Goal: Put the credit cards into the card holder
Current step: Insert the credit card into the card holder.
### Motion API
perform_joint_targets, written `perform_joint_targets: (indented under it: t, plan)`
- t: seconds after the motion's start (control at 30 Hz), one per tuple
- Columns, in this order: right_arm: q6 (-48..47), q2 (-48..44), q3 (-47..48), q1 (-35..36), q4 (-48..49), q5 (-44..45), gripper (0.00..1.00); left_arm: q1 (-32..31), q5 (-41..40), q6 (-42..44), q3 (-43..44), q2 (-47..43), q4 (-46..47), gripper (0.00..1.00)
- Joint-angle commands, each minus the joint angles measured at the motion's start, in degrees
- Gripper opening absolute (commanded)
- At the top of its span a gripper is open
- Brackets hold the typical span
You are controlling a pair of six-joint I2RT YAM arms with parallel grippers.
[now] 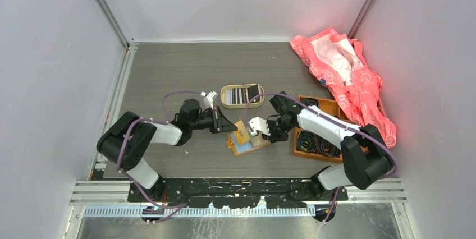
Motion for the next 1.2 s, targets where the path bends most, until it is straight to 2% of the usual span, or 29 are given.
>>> perform_joint_targets:
  t: [0.0, 0.27, 0.47, 0.57, 0.87, 1.17]
  plan:
    - [0.80, -2.31, 1.33, -0.75, 2.48, -1.00, 0.16, 0.15, -0.94, -3.00, 2.45, 3.51, 8.37, 0.00]
    - [5.35, 0.00, -0.06, -0.41, 8.47, -0.44, 0.35, 0.09, -4.55, -9.65, -1.37, 7.72, 17.68, 0.00]
    - [8.86, 2.22, -0.87, 1.03, 12.86, 3.36, 0.57, 0.07, -4.27, -17.36, -3.21, 16.21, 32.86, 0.00]
    - [9.02, 3.88, -0.67, 2.09, 13.01, 4.66, 0.63, 0.12, -4.46, -18.65, -4.41, 18.19, 36.03, 0.00]
    - [9.88, 7.24, 0.34, 4.62, 13.25, 8.38, 0.66, -1.00, -7.18, -17.65, -7.54, 15.87, 33.33, 0.00]
    - [9.99, 7.36, 0.58, 4.84, 12.97, 8.62, 0.64, -1.91, -7.69, -18.02, -7.29, 15.66, 32.77, 0.00]
